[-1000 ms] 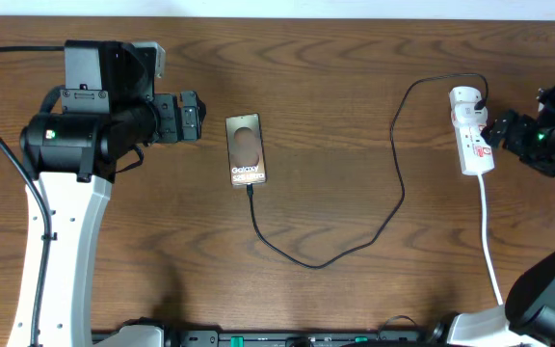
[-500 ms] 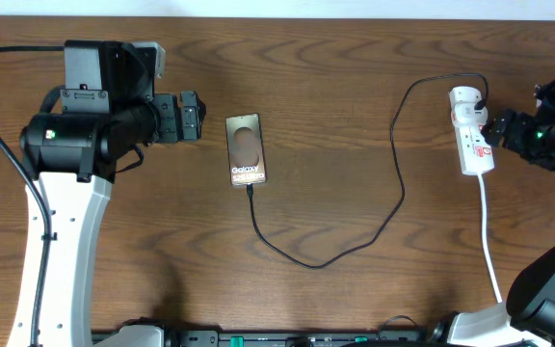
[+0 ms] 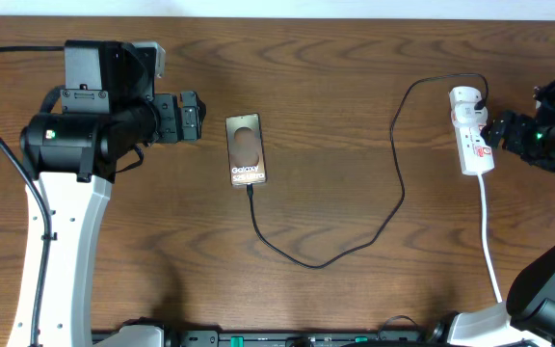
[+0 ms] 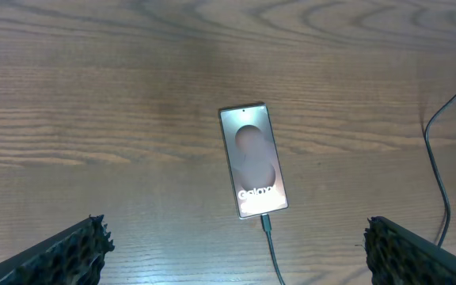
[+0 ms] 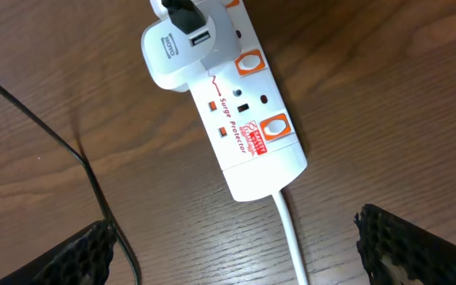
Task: Plug charger to phone and switch on socket
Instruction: 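Lower the right gripper onto the power strip's orange switch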
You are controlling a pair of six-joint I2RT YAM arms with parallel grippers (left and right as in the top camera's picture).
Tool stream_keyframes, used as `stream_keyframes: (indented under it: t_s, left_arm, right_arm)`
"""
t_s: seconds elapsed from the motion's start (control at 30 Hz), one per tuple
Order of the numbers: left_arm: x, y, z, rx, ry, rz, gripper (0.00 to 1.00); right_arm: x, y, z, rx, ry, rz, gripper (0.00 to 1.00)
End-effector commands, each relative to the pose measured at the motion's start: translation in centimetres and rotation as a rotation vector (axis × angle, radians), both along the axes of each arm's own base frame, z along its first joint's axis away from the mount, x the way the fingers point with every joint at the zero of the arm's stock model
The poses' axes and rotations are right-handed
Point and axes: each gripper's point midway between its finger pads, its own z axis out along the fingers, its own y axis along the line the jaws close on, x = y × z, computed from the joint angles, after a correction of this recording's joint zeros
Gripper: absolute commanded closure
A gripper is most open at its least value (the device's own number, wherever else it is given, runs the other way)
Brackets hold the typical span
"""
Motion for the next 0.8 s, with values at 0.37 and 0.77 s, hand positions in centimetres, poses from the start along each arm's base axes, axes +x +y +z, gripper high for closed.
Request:
stream_keyframes:
  t_s: [0.37,0.77]
  left_arm:
    - [0.1,0.3,0.2,0.010,-0.005,0.006,0.00]
    - [0.1,0.3,0.2,0.010,-0.005,0.006,0.00]
  right_arm:
    - [-0.1,-0.2,-0.7,-0.009,0.013,0.008,0.05]
    - [0.3,-0.5,-2.1,0.000,0.033,0.008,0.06]
